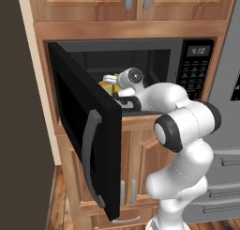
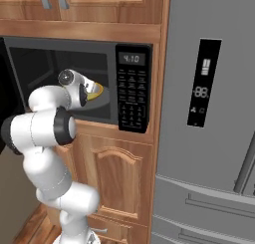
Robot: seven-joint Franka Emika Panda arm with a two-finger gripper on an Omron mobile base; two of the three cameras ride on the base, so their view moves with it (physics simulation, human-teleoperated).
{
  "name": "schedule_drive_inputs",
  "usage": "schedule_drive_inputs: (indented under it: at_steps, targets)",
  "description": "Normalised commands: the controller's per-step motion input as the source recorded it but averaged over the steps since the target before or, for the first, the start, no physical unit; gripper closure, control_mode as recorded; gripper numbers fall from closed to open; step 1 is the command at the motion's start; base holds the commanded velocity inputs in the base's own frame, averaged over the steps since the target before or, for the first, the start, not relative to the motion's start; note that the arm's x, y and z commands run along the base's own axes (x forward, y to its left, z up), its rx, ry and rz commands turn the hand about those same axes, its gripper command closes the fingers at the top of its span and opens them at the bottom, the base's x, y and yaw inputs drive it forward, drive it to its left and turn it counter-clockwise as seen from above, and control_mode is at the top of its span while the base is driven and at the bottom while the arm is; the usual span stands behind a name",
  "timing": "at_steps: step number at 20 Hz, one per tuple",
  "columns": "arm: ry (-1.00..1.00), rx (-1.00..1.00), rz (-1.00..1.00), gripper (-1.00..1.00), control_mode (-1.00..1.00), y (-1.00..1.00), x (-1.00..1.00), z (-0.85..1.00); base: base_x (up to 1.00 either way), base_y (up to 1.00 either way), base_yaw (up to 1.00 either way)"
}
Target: Pick the cheese from the counter and place it in the microwave. Then turn on the microwave.
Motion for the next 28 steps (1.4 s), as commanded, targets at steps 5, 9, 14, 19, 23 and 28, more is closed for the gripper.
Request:
schedule_drive_inputs:
  at_steps: [5, 9, 14, 19, 23, 28]
  targets:
    - [0.0, 0.02, -0.03, -1.0, -1.0, 0.0, -0.25, 0.02, 0.0, 0.0, 0.0]
    - [0.0, 0.08, -0.01, -1.0, -1.0, -0.01, -0.47, 0.23, 0.0, 0.0, 0.0]
    - [0.0, 0.11, 0.0, -1.0, -1.0, 0.0, -0.42, 0.36, 0.0, 0.0, 0.0]
    - [0.0, 0.17, 0.0, -1.0, -1.0, -0.03, -0.97, 0.64, 0.0, 0.0, 0.0]
    - [0.04, 0.17, -0.01, -1.0, -1.0, -0.12, -1.0, 0.64, 0.0, 0.0, 0.0]
    - [0.17, 0.1, -0.06, -1.0, -1.0, -0.19, -1.0, 0.71, 0.0, 0.0, 0.0]
